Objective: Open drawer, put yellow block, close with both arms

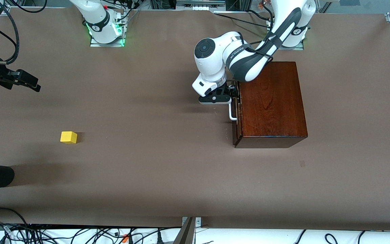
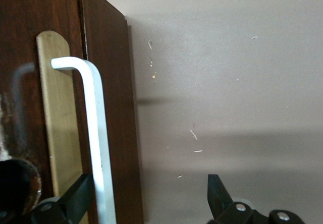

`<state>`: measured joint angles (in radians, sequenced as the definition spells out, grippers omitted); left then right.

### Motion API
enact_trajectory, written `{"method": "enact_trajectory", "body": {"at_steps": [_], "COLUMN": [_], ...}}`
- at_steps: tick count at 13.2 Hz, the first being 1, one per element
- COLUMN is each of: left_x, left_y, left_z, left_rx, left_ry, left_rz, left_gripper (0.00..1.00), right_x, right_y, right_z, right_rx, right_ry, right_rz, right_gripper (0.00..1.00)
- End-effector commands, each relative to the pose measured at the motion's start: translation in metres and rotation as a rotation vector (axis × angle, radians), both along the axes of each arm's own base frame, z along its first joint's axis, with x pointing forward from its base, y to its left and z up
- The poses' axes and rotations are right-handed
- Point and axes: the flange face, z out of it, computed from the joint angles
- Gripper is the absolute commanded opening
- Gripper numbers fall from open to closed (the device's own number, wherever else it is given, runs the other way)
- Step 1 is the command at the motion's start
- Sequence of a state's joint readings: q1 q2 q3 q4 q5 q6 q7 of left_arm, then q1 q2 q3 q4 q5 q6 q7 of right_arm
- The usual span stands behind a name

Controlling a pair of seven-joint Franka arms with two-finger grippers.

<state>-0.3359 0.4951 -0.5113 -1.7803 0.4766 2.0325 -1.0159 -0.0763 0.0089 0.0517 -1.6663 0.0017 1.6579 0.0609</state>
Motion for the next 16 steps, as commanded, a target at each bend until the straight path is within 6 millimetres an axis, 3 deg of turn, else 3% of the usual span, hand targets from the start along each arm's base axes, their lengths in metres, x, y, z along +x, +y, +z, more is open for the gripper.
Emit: {"method": "enact_trajectory", "body": {"at_steps": [1, 14, 16], "left_x": [-0.001, 0.0, 0.004], "left_y": [0.001, -0.028, -0.035], "left_z": [-0.008, -0.004, 0.005], "left_rx": [-0.021, -0.217, -0.264], "left_ry": [-0.038, -0.045, -0.046], "left_rz": [0.02, 0.138, 0.158], "left_gripper": [1.0, 1.0, 1.0], "right_x": [0.003, 0.003, 0.003], "right_y": [-0.001, -0.001, -0.001], "right_z": [0.003, 0.003, 0.003], "right_rx": [0.002, 0.002, 0.002], "right_ry": [-0.007, -0.007, -0.007], "right_rz": [-0.002, -0.002, -0.002], "right_gripper": [1.0, 1.0, 1.0]}}
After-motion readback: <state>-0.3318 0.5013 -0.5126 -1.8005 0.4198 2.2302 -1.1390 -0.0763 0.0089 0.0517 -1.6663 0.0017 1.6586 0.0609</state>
